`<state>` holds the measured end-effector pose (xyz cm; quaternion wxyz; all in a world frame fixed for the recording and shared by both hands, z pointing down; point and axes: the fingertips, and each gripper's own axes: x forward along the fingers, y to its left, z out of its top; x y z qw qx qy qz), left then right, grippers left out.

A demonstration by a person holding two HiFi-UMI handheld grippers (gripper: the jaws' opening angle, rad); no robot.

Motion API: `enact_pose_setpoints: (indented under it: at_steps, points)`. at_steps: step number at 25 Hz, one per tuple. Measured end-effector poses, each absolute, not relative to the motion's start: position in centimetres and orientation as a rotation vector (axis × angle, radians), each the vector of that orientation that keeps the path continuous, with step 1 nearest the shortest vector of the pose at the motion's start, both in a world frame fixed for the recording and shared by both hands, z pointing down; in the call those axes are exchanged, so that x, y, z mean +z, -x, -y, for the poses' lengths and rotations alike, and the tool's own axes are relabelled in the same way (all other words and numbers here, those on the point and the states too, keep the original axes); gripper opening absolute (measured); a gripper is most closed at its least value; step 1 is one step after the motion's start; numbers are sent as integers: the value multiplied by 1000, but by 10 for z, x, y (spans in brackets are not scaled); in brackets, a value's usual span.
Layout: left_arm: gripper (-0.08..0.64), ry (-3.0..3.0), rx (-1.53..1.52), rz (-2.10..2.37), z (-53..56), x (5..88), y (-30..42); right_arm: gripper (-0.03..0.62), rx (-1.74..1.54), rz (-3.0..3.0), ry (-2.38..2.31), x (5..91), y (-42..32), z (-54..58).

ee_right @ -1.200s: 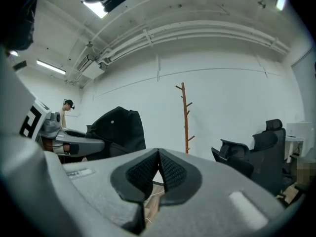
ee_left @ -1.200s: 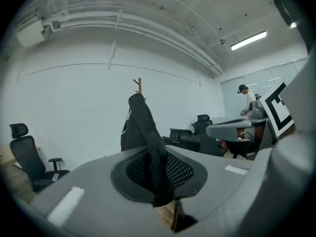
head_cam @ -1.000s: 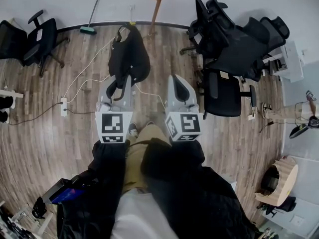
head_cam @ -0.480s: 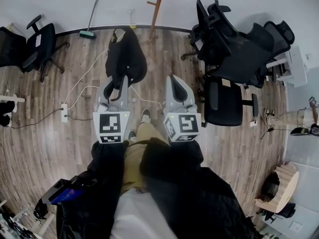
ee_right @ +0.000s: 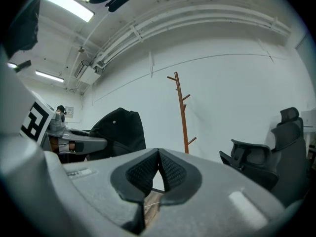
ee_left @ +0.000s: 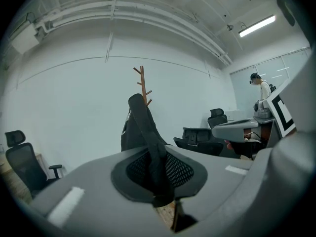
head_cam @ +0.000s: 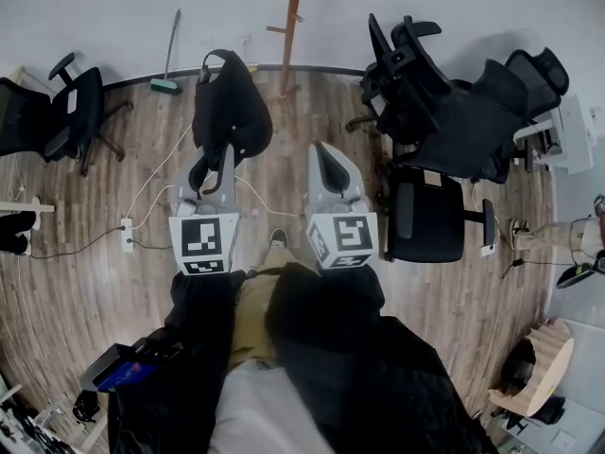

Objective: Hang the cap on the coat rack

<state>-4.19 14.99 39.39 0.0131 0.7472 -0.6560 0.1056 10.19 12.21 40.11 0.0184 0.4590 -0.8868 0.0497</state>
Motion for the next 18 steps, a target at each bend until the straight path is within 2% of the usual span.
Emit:
enact_pose_setpoints:
  at_steps: [9,18]
  points:
    - [40,-2314,299,2072,-132,370,40,-5,146,2780,-1392,382,-104,-106]
    - [40,-2285,328,2032,-68,405,41,-5,188,2760,-1351,414,-98,-45]
